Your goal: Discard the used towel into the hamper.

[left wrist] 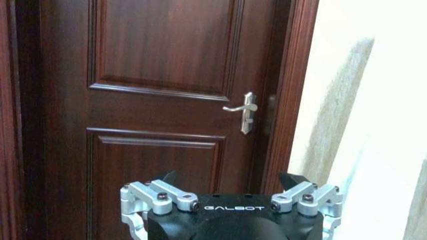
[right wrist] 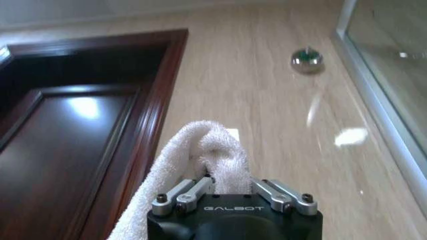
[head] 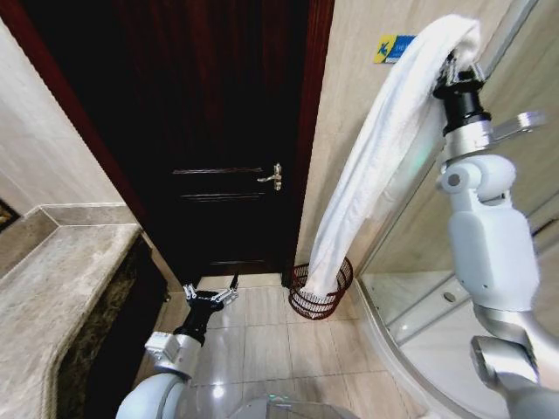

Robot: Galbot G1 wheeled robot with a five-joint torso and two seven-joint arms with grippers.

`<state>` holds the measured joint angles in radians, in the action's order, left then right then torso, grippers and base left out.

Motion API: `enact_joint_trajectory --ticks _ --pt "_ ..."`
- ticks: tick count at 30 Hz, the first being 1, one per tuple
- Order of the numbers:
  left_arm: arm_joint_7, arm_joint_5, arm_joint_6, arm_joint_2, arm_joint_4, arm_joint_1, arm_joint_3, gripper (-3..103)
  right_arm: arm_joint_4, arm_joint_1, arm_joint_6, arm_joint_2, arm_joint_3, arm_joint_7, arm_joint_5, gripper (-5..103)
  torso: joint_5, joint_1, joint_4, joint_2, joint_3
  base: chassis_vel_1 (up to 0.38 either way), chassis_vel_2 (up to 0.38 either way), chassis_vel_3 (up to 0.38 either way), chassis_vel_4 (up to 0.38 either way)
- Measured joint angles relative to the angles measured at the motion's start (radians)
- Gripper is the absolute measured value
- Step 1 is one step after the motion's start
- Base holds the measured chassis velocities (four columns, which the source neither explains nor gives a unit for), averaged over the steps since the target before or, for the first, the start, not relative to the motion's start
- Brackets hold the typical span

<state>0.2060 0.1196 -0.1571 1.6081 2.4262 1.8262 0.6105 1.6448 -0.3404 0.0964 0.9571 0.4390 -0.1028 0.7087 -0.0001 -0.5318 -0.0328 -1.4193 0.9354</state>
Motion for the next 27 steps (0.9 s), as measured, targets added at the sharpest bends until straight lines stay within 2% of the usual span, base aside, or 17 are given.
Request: enact_joint_trajectory --ticks 20,27 --pt "0.0 0.0 0.0 0.0 0.0 0.0 0.0 100 -0.021 -0.281 0.047 0.062 0.081 -0.058 -0.041 12 -0.0001 0.0 0.0001 0.0 0.0 0.0 0.0 0.0 0.0" --pt "0.0 0.0 0.0 0.0 0.0 0.0 0.0 100 -0.078 -0.312 0.071 0.082 0.085 -0.071 -0.065 12 0.0007 0.0 0.0003 0.0 0.0 0.0 0.0 0.0 0.0"
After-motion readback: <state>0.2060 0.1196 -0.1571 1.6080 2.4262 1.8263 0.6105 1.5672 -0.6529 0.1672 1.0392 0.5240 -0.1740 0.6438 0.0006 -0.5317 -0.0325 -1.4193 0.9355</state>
